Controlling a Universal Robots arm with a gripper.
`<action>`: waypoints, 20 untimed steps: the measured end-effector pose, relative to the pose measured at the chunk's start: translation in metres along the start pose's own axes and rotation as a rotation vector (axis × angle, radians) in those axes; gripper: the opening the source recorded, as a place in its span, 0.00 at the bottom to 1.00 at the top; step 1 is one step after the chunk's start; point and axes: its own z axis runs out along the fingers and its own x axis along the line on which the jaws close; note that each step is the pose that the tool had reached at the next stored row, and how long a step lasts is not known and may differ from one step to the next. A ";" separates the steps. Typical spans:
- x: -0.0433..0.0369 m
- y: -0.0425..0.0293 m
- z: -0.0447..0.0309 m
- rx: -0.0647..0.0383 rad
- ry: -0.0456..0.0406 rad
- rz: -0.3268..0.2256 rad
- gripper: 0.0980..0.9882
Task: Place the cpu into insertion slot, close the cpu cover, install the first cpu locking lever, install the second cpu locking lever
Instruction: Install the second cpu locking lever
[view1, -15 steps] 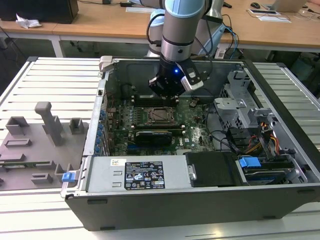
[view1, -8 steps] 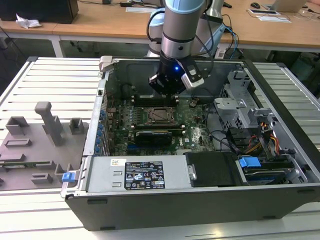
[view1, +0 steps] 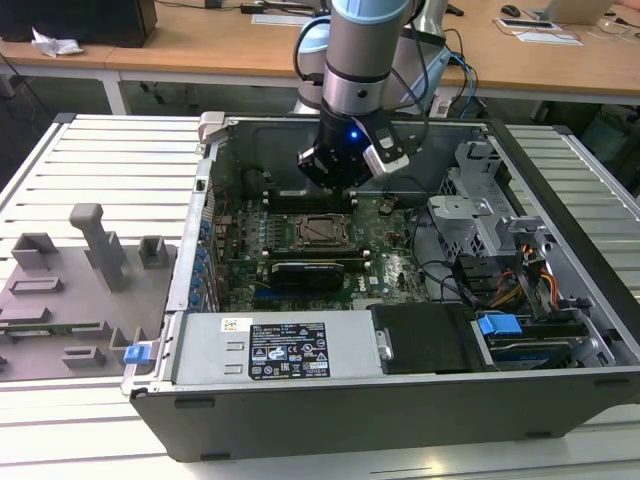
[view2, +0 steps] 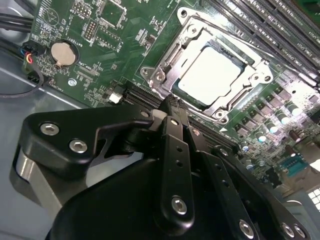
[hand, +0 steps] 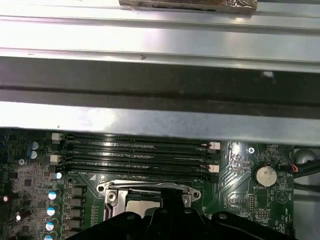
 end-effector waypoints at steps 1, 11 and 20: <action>0.0001 -0.0022 -0.0002 0.000 0.0000 0.000 0.01; 0.0008 -0.0151 -0.0012 0.000 0.0000 0.000 0.01; 0.0009 -0.0165 -0.0099 0.000 0.0000 0.000 0.01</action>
